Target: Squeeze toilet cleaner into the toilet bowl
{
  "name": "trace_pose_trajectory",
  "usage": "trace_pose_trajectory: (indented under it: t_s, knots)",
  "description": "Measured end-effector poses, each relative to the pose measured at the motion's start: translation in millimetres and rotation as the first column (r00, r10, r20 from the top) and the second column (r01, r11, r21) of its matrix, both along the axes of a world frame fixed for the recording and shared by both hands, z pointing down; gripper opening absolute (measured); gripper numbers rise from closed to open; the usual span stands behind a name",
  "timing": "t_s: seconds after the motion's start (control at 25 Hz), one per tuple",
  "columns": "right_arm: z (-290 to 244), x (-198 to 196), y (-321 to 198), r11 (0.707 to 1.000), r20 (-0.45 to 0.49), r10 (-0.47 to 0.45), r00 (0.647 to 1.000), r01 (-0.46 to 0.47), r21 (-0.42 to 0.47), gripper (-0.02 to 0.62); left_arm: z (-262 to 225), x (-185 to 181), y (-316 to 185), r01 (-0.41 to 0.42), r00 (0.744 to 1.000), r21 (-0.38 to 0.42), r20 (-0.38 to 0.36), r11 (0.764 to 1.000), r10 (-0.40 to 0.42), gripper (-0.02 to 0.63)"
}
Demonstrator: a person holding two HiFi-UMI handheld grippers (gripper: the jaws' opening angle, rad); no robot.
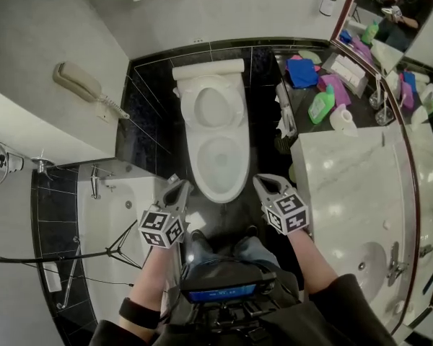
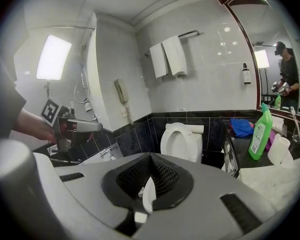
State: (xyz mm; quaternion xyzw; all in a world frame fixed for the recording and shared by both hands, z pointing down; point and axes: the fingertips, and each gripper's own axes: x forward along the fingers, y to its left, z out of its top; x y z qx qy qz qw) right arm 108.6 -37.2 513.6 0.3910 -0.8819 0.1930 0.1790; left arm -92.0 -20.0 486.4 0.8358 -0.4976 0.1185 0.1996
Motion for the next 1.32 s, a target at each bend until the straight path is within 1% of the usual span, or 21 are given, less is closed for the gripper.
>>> trace_pose_trajectory:
  t_s: [0.08,0.24,0.48,0.56,0.72,0.96,1.12,1.32]
  knots:
    - [-4,-7,-3,1.0,-0.004,0.008,1.0,-0.008,0.001,0.014,0,-8,-2,-0.009,1.0,0.001,0.001,1.0,0.009,0.0]
    - [-2,-14,-3,0.999,-0.031,0.049,0.998,-0.048,0.009,0.013,-3,-21,-3,-0.057,0.998,0.015,0.017,0.998,0.057,0.0]
    - [0,-45,0,0.999,-0.072,0.052,0.996,-0.051,0.015,0.012,-5,-54,2,-0.073,0.997,0.019,0.012,0.997,0.073,0.0]
    - [-1,-59,2,0.999,-0.094,0.041,0.995,-0.04,0.018,0.012,-5,-66,2,-0.068,0.998,0.019,0.009,0.997,0.068,0.0]
    - [-6,-76,7,1.0,-0.108,0.019,0.994,-0.017,0.019,0.012,-5,-81,5,-0.051,0.999,0.02,-0.005,0.998,0.052,0.0]
    - [-2,-83,9,0.999,-0.153,-0.007,0.988,0.012,0.031,0.012,-7,-91,11,-0.038,0.999,0.03,-0.013,0.999,0.038,0.0]
    - [0,-87,12,0.999,-0.161,-0.026,0.987,0.03,0.023,0.012,-5,-98,19,-0.018,1.0,0.022,-0.014,1.0,0.018,0.0]
    - [-3,-92,17,0.999,-0.147,-0.041,0.988,0.044,0.016,0.012,-4,-99,24,-0.006,1.0,0.019,-0.012,1.0,0.007,0.0]
